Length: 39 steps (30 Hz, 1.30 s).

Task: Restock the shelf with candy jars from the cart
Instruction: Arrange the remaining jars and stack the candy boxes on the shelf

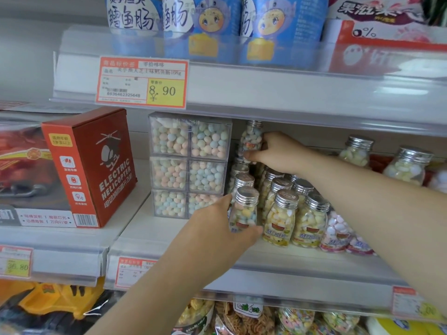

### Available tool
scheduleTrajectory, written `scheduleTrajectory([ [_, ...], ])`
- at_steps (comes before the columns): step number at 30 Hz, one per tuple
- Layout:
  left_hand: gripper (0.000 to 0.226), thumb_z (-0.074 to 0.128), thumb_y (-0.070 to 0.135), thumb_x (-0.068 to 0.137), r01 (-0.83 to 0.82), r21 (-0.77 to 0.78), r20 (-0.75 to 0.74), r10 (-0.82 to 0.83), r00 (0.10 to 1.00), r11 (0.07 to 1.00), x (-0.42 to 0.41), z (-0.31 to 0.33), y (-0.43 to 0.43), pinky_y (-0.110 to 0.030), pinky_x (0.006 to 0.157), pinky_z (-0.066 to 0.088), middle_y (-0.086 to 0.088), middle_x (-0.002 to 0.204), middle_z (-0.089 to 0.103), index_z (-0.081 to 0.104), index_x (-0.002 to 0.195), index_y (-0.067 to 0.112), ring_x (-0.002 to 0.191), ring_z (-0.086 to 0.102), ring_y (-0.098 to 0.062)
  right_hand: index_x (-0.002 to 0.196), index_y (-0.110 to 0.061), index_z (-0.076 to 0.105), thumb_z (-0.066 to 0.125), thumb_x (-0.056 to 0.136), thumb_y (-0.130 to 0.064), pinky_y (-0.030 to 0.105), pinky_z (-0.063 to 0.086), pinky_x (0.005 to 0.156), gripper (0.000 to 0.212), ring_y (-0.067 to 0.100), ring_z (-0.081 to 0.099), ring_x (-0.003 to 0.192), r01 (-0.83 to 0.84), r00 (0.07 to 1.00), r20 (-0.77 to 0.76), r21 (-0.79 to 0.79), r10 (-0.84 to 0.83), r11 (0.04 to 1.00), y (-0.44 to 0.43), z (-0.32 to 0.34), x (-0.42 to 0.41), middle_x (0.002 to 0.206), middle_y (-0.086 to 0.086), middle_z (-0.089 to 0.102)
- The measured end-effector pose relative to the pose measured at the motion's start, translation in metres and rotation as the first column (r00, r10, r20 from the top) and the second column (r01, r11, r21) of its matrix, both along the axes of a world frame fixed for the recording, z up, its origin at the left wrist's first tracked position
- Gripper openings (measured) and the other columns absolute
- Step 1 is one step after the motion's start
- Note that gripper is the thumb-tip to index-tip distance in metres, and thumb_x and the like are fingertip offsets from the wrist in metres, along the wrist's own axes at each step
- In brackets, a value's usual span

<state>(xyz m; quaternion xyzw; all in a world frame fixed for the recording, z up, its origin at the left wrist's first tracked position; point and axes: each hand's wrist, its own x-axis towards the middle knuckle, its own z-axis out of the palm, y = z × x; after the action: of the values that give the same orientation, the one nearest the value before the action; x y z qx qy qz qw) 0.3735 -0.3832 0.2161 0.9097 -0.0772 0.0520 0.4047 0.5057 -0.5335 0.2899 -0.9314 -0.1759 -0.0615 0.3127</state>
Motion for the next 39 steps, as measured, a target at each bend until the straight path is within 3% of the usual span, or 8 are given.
scheduleTrajectory([
  [11, 0.018, 0.065, 0.041, 0.090, -0.074, 0.036, 0.015, 0.073, 0.997, 0.997, 0.004, -0.007, -0.007, -0.006, 0.059, 0.045, 0.019, 0.094, 0.068, 0.056, 0.105, 0.037, 0.080, 0.063, 0.003, 0.123, -0.014, 0.061, 0.067, 0.093, -0.025, 0.021, 0.038, 0.087, 0.033, 0.011, 0.057, 0.098, -0.056, 0.997, 0.048, 0.028, 0.055, 0.998, 0.000, -0.002, 0.002, 0.106, -0.006, 0.060],
  [18, 0.030, 0.063, 0.033, 0.093, -0.099, 0.067, 0.023, 0.097, 0.995, 0.993, 0.006, -0.009, -0.008, -0.022, 0.073, 0.056, 0.015, 0.101, 0.069, 0.056, 0.122, 0.036, 0.085, 0.066, -0.003, 0.125, -0.016, 0.059, 0.067, 0.093, -0.028, 0.020, 0.037, 0.086, 0.035, 0.010, 0.056, 0.098, -0.062, 0.997, 0.057, 0.020, 0.060, 0.998, 0.002, -0.004, 0.004, 0.107, -0.007, 0.059],
  [24, 0.025, 0.064, 0.035, 0.093, -0.107, 0.054, 0.030, 0.105, 0.994, 0.993, 0.004, -0.010, -0.005, -0.024, 0.079, 0.056, 0.017, 0.101, 0.069, 0.058, 0.118, 0.036, 0.089, 0.065, -0.002, 0.118, -0.018, 0.061, 0.069, 0.090, -0.031, 0.030, 0.046, 0.096, 0.031, 0.016, 0.061, 0.103, -0.016, 0.999, 0.045, 0.017, 0.016, 1.000, 0.003, -0.005, 0.008, 0.110, -0.003, 0.064],
  [28, 0.028, 0.064, 0.034, 0.093, -0.113, 0.045, 0.030, 0.112, 0.993, 0.993, 0.003, -0.009, -0.005, -0.025, 0.083, 0.056, 0.017, 0.101, 0.069, 0.059, 0.120, 0.035, 0.092, 0.065, -0.003, 0.121, -0.019, 0.061, 0.071, 0.090, -0.030, 0.022, 0.040, 0.088, 0.034, 0.010, 0.057, 0.095, -0.032, 0.998, 0.046, 0.030, 0.031, 0.999, 0.001, -0.004, 0.004, 0.101, -0.009, 0.061],
  [32, 0.027, 0.064, 0.033, 0.093, -0.123, 0.037, 0.039, 0.122, 0.992, 0.992, 0.002, -0.009, -0.005, -0.027, 0.084, 0.055, 0.016, 0.102, 0.069, 0.060, 0.120, 0.035, 0.092, 0.065, -0.004, 0.104, -0.029, 0.058, 0.071, 0.090, -0.031, 0.021, 0.038, 0.079, 0.019, -0.002, 0.053, 0.077, -0.008, 0.998, 0.067, 0.016, 0.007, 1.000, -0.001, -0.002, 0.002, 0.083, -0.021, 0.054],
  [35, 0.027, 0.063, 0.032, 0.093, -0.129, 0.036, 0.051, 0.127, 0.991, 0.991, 0.000, -0.009, -0.005, -0.029, 0.085, 0.056, 0.015, 0.102, 0.069, 0.060, 0.120, 0.032, 0.093, 0.066, -0.006, 0.111, -0.022, 0.063, 0.070, 0.090, -0.035, 0.026, 0.044, 0.082, 0.025, 0.011, 0.060, 0.089, 0.043, 0.996, 0.075, -0.003, -0.043, 0.999, -0.002, -0.004, 0.000, 0.092, -0.012, 0.061],
  [39, 0.036, 0.061, 0.034, 0.095, -0.149, 0.088, 0.103, 0.139, 0.985, 0.985, -0.004, -0.006, -0.003, -0.032, 0.089, 0.054, 0.010, 0.112, 0.068, 0.056, 0.130, 0.028, 0.100, 0.065, -0.010, 0.128, -0.023, 0.058, 0.063, 0.091, -0.046, 0.037, 0.045, 0.102, 0.043, 0.021, 0.058, 0.117, 0.128, 0.988, 0.100, -0.070, -0.120, 0.989, -0.008, -0.010, -0.021, 0.128, -0.002, 0.062],
])
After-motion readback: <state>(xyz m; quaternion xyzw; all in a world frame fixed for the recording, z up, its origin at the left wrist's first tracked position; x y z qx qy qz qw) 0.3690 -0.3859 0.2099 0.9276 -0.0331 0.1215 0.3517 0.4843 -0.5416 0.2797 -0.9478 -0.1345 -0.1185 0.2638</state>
